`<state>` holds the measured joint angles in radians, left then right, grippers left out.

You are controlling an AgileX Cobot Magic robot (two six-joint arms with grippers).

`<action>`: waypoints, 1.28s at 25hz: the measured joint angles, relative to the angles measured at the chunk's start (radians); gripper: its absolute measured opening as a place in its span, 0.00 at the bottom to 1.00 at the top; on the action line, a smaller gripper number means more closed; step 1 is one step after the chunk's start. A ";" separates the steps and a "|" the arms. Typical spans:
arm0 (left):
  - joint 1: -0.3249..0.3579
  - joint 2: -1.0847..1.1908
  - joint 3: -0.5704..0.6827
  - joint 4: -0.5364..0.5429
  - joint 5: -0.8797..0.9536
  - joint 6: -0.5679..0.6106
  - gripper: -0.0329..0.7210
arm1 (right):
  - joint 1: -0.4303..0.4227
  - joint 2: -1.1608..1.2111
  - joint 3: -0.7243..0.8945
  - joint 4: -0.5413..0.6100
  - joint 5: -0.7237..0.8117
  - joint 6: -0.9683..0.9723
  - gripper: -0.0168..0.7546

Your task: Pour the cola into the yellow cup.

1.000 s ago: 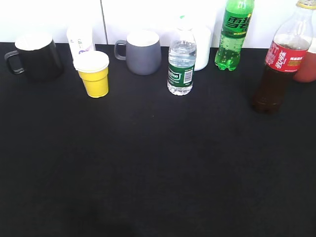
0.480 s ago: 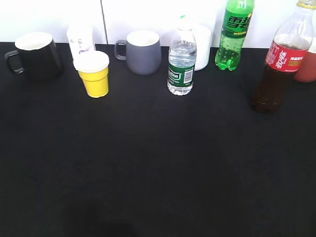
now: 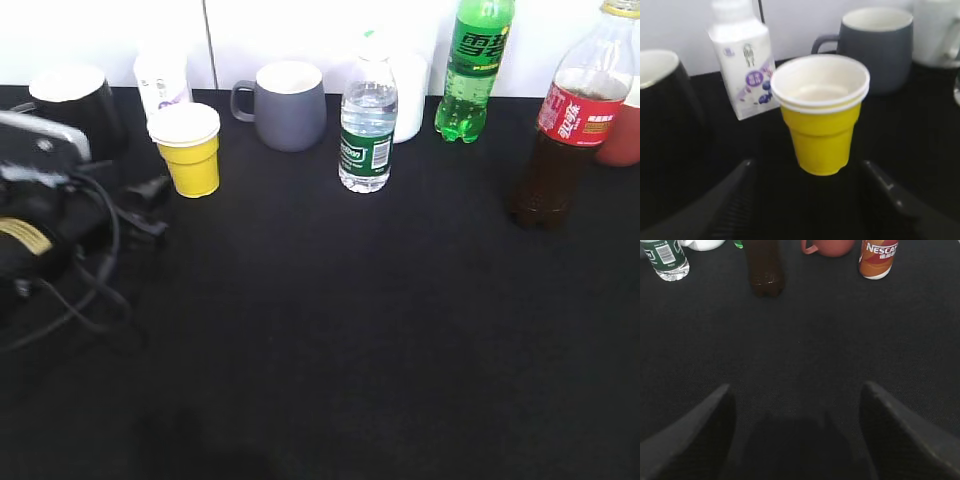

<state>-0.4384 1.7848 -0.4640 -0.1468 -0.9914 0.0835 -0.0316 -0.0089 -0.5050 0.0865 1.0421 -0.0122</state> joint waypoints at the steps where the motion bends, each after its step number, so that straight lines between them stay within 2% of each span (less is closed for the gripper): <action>1: 0.000 0.035 -0.023 0.009 -0.010 -0.037 0.83 | 0.000 0.000 0.000 0.000 0.000 0.000 0.78; 2: 0.000 0.066 -0.053 0.018 -0.012 -0.056 0.89 | 0.000 0.000 0.000 0.000 0.000 0.000 0.78; 4: 0.000 0.130 -0.119 0.029 -0.012 -0.063 0.92 | 0.000 0.000 0.000 0.000 0.000 0.000 0.78; 7: 0.000 0.237 -0.224 0.043 -0.005 -0.066 0.93 | 0.000 0.000 0.000 0.000 0.000 0.000 0.78; 10: 0.020 0.344 -0.382 0.050 0.042 -0.067 0.93 | 0.000 0.000 0.000 0.000 0.000 0.000 0.78; 12: 0.026 0.369 -0.430 0.054 0.061 -0.068 0.90 | 0.000 0.000 0.000 0.000 0.000 0.000 0.78; 16: 0.026 0.369 -0.435 0.058 0.081 -0.068 0.68 | 0.000 0.000 0.000 0.000 0.000 0.000 0.78; 19: 0.026 0.318 -0.393 0.059 0.103 -0.068 0.66 | 0.000 0.000 0.000 0.000 0.000 0.000 0.78; 23: -0.006 0.166 -0.244 0.101 0.106 -0.068 0.66 | 0.000 0.000 0.000 0.000 0.000 0.000 0.78; 26: -0.068 0.006 -0.109 0.232 0.107 -0.122 0.64 | 0.000 0.000 0.000 0.000 0.000 0.000 0.78; 30: -0.122 -0.102 -0.069 0.657 0.081 -0.355 0.63 | 0.000 0.000 0.000 0.000 0.000 0.000 0.78; 32: -0.123 -0.108 -0.069 0.799 0.020 -0.417 0.63 | 0.000 0.000 0.000 0.000 0.000 0.000 0.78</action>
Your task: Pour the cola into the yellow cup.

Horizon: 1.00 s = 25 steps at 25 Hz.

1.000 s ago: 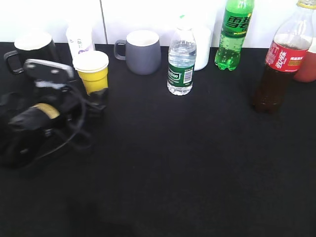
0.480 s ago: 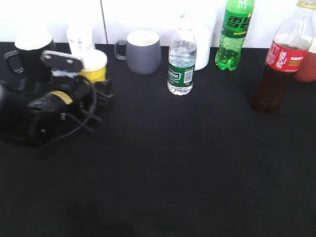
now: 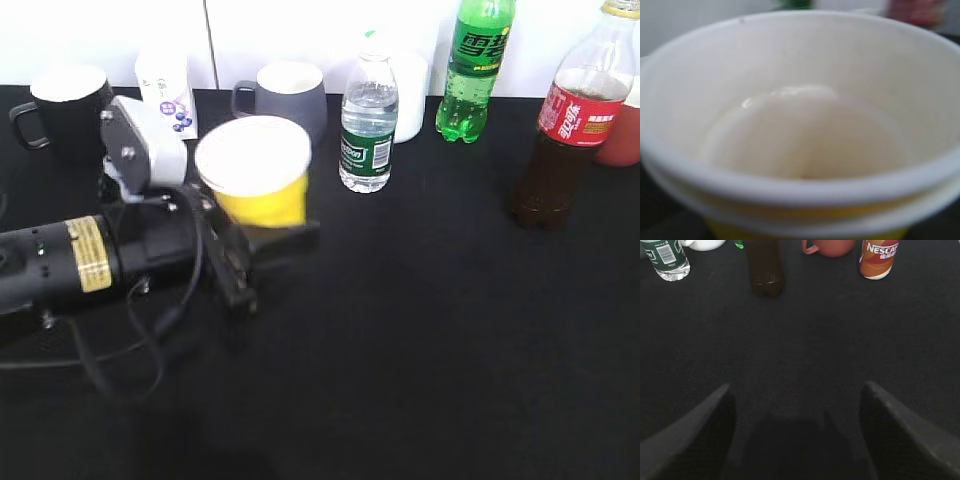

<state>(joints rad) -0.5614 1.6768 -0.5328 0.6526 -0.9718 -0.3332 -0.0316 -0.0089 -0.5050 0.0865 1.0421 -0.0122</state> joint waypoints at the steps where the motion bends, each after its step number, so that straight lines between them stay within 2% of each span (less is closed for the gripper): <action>1: 0.000 -0.001 0.000 0.023 -0.015 -0.006 0.63 | 0.000 0.000 0.000 0.000 0.000 0.000 0.78; 5: 0.000 -0.001 0.000 0.034 -0.017 -0.011 0.63 | 0.000 0.000 0.000 0.011 0.000 0.000 0.78; 7: 0.000 -0.001 0.000 0.035 -0.017 -0.011 0.63 | 0.000 0.000 0.001 0.090 -0.002 0.000 0.78; 10: 0.000 -0.001 0.000 0.035 -0.017 -0.011 0.63 | 0.000 0.093 -0.007 0.103 -0.041 -0.003 0.78; 11: 0.000 -0.001 0.000 0.035 -0.017 -0.011 0.63 | 0.000 0.154 -0.014 0.103 -0.134 -0.028 0.78; 14: 0.000 -0.001 0.000 0.035 -0.017 -0.012 0.63 | 0.000 0.359 -0.016 0.109 -0.588 -0.108 0.78; 16: 0.000 -0.001 0.000 0.035 -0.017 -0.012 0.63 | 0.000 0.535 -0.016 0.132 -0.838 -0.112 0.78; 18: 0.000 -0.001 0.000 0.035 -0.017 -0.012 0.63 | 0.000 0.724 -0.014 0.122 -1.008 -0.113 0.78; 22: 0.000 -0.001 0.000 0.035 -0.017 -0.012 0.63 | 0.000 1.003 0.068 0.028 -1.304 -0.087 0.78; 23: 0.000 -0.001 0.000 0.035 -0.017 -0.012 0.63 | 0.000 1.054 0.098 -0.017 -1.349 -0.025 0.78; 25: 0.000 -0.001 0.000 0.035 -0.017 -0.013 0.63 | 0.000 1.130 0.130 -0.292 -1.477 0.202 0.78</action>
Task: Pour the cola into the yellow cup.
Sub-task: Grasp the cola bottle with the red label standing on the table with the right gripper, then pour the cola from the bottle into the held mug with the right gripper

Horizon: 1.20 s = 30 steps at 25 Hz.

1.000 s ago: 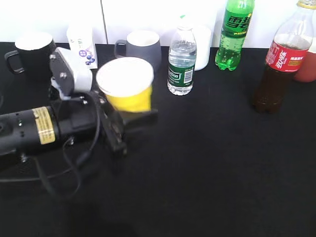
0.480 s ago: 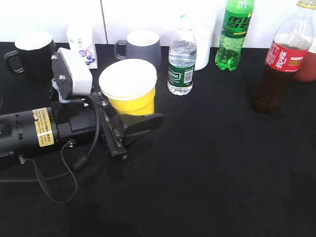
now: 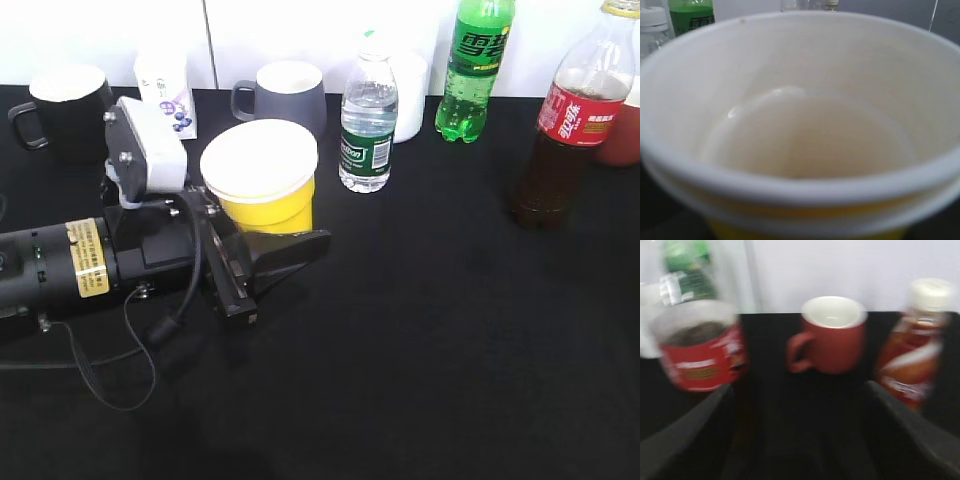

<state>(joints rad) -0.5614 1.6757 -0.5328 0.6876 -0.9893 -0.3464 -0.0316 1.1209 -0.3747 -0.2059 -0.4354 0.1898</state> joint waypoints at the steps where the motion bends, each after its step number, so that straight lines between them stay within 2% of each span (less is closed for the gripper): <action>1: 0.000 0.000 0.000 0.000 0.000 0.000 0.63 | 0.000 0.040 0.000 -0.129 -0.068 0.092 0.78; 3: 0.000 0.000 0.000 0.000 0.000 0.000 0.63 | 0.000 0.139 0.000 -0.258 -0.120 0.242 0.78; 5: 0.000 0.000 0.000 0.000 0.000 0.000 0.63 | 0.000 0.231 0.000 -0.383 -0.222 0.286 0.78; 6: 0.000 0.000 0.000 0.000 0.000 0.000 0.63 | 0.000 0.276 0.000 -0.408 -0.274 0.285 0.79; 9: 0.000 0.000 0.000 0.000 0.000 0.000 0.63 | 0.000 0.392 -0.023 -0.371 -0.296 0.267 0.87; 14: 0.000 0.000 0.000 0.000 0.000 0.000 0.63 | 0.000 0.533 -0.138 -0.337 -0.317 0.200 0.88; 18: 0.000 0.000 0.000 0.000 0.000 0.000 0.63 | 0.000 0.685 -0.211 -0.336 -0.473 0.188 0.87; 20: 0.000 0.000 0.000 0.000 0.000 0.000 0.63 | 0.000 0.740 -0.224 -0.318 -0.568 0.187 0.84; 24: 0.000 0.000 0.000 0.000 0.000 0.000 0.63 | 0.000 0.761 -0.224 -0.305 -0.610 0.181 0.60; 26: 0.000 0.000 0.000 0.000 0.000 0.000 0.63 | 0.000 0.763 -0.224 -0.305 -0.619 0.181 0.52; 30: 0.000 0.000 0.000 0.000 0.000 0.000 0.63 | 0.000 0.764 -0.224 -0.320 -0.622 0.183 0.51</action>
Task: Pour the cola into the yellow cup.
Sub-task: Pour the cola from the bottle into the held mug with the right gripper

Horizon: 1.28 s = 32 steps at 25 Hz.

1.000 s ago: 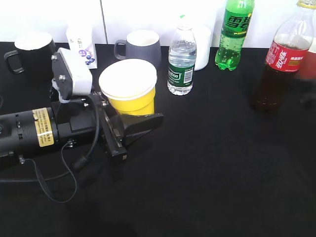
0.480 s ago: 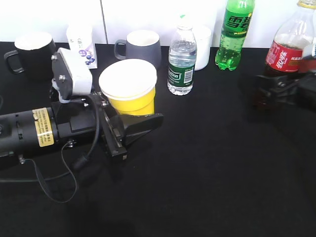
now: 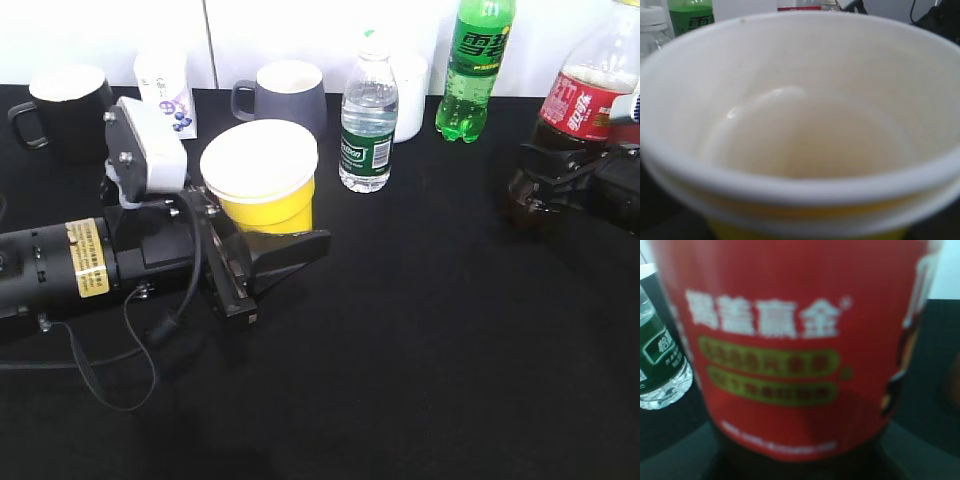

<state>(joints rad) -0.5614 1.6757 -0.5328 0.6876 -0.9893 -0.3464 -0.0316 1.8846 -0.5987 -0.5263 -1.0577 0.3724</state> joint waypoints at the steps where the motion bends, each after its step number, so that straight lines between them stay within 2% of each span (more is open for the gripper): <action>1: 0.000 0.000 0.000 0.000 0.000 0.000 0.63 | 0.000 -0.015 0.002 -0.034 0.004 0.002 0.51; 5: -0.024 0.000 0.000 0.003 0.001 -0.004 0.63 | 0.000 -0.214 0.003 -0.223 0.031 0.002 0.51; 8: -0.108 0.000 -0.069 0.006 0.097 -0.023 0.63 | 0.000 -0.384 0.004 -0.324 0.139 0.002 0.51; 11: -0.183 0.029 -0.179 0.008 0.171 -0.024 0.63 | 0.000 -0.474 0.004 -0.363 0.150 -0.069 0.51; 13: -0.216 0.059 -0.248 0.001 0.212 -0.030 0.63 | 0.000 -0.493 0.004 -0.367 0.152 -0.146 0.51; 16: -0.248 0.115 -0.310 -0.002 0.247 -0.075 0.63 | 0.000 -0.493 0.004 -0.368 0.157 -0.372 0.51; 24: -0.261 0.142 -0.322 -0.001 0.264 -0.079 0.63 | 0.000 -0.493 0.004 -0.368 0.158 -0.882 0.51; 30: -0.261 0.142 -0.322 -0.001 0.264 -0.079 0.63 | 0.000 -0.493 0.004 -0.360 0.198 -1.101 0.51; 32: -0.261 0.142 -0.322 0.003 0.264 -0.079 0.63 | 0.000 -0.493 0.004 -0.321 0.200 -1.164 0.51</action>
<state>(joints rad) -0.8219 1.8181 -0.8553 0.6905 -0.7250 -0.4250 -0.0316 1.3917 -0.5945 -0.8475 -0.8580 -0.7914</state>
